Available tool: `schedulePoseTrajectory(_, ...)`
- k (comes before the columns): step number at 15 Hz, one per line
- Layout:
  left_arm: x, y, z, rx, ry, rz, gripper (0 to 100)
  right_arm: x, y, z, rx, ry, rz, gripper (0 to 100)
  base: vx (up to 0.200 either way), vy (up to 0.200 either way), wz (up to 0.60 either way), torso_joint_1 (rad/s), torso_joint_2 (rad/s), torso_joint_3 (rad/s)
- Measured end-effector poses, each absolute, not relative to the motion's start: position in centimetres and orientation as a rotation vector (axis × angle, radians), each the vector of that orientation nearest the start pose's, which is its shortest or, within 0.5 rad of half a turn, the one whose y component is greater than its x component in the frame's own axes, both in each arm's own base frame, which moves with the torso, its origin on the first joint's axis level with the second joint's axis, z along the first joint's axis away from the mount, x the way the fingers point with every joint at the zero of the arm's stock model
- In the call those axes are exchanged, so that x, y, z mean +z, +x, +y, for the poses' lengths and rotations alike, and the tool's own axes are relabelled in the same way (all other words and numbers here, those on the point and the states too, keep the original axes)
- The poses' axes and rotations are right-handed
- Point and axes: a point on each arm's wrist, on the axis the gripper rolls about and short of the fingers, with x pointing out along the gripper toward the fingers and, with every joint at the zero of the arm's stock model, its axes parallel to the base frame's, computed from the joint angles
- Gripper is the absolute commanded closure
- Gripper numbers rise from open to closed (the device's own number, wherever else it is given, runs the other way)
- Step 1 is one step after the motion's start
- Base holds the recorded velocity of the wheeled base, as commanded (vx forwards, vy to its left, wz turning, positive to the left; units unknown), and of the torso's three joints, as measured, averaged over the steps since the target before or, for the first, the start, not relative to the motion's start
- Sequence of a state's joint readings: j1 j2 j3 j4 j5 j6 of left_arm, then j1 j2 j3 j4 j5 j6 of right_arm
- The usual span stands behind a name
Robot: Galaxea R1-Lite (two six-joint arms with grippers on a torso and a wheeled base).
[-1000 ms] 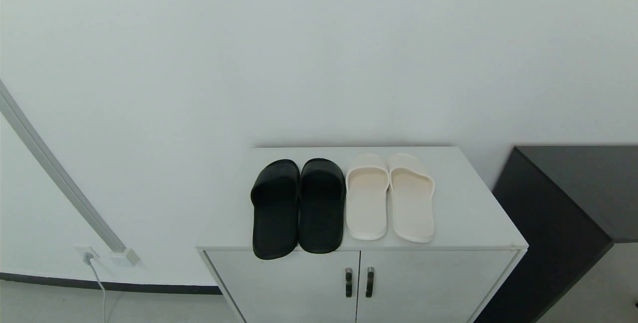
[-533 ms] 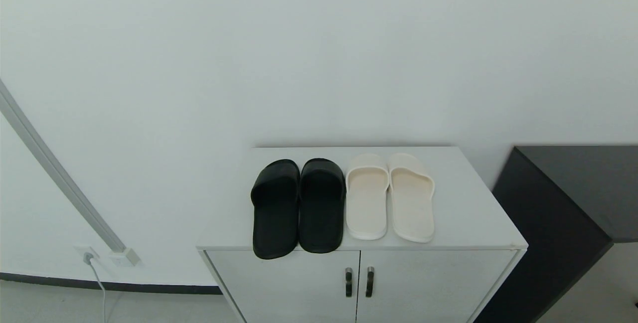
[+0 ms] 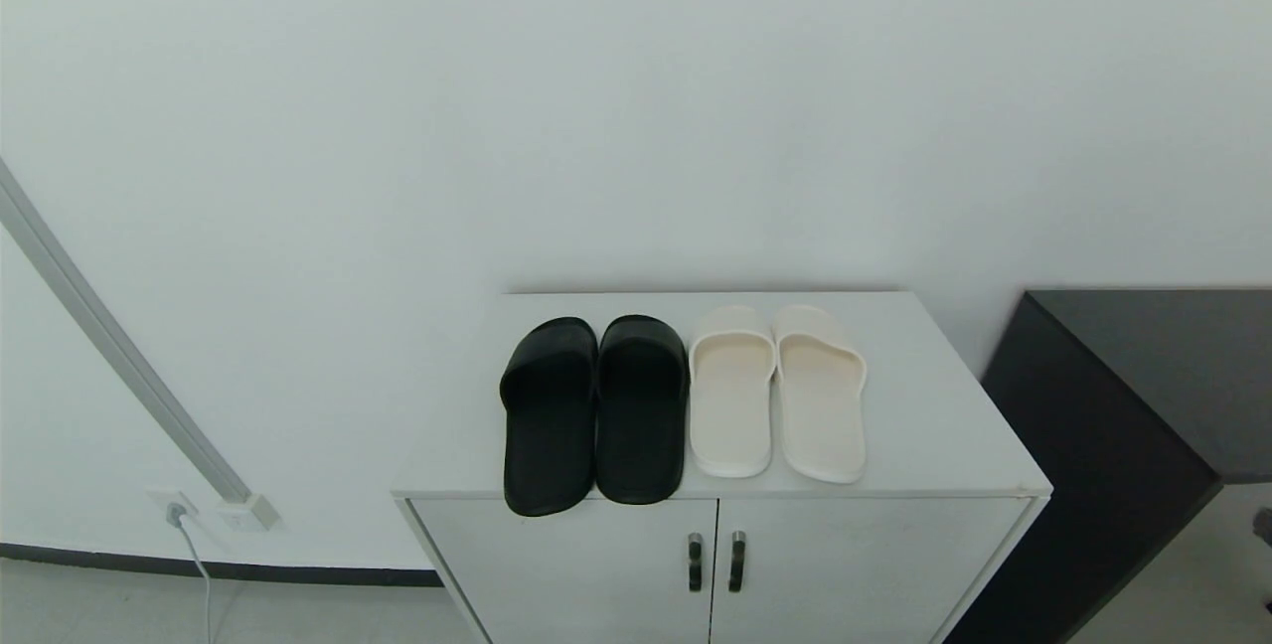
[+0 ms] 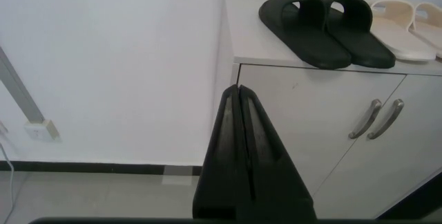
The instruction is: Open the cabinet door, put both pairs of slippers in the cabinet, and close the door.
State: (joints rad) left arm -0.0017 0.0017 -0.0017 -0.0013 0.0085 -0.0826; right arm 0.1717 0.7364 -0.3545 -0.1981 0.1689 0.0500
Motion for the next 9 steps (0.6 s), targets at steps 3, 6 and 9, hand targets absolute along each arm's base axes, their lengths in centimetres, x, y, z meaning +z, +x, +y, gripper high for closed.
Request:
schedulePoseTrajectory(3,7.6,-2.3,0.0,0.006,-0.083,-0.001,100,20.8,10.0,4.0,0.389,0.065,0.209,0,0.000,0.000,0.00,0.000,0.00,0.000)
schedulePoseTrajectory(6,7.6,-2.3,0.0,0.005,-0.081,0.000,100,21.8,11.7,8.2,0.412,0.066,0.230,0,0.000,0.000,0.00,0.000,0.00,0.000)
schedulePoseTrajectory(9,7.6,-2.3,0.0,0.006,-0.081,0.000,100,22.7,13.4,12.7,0.401,0.093,0.231,0,0.000,0.000,0.00,0.000,0.00,0.000)
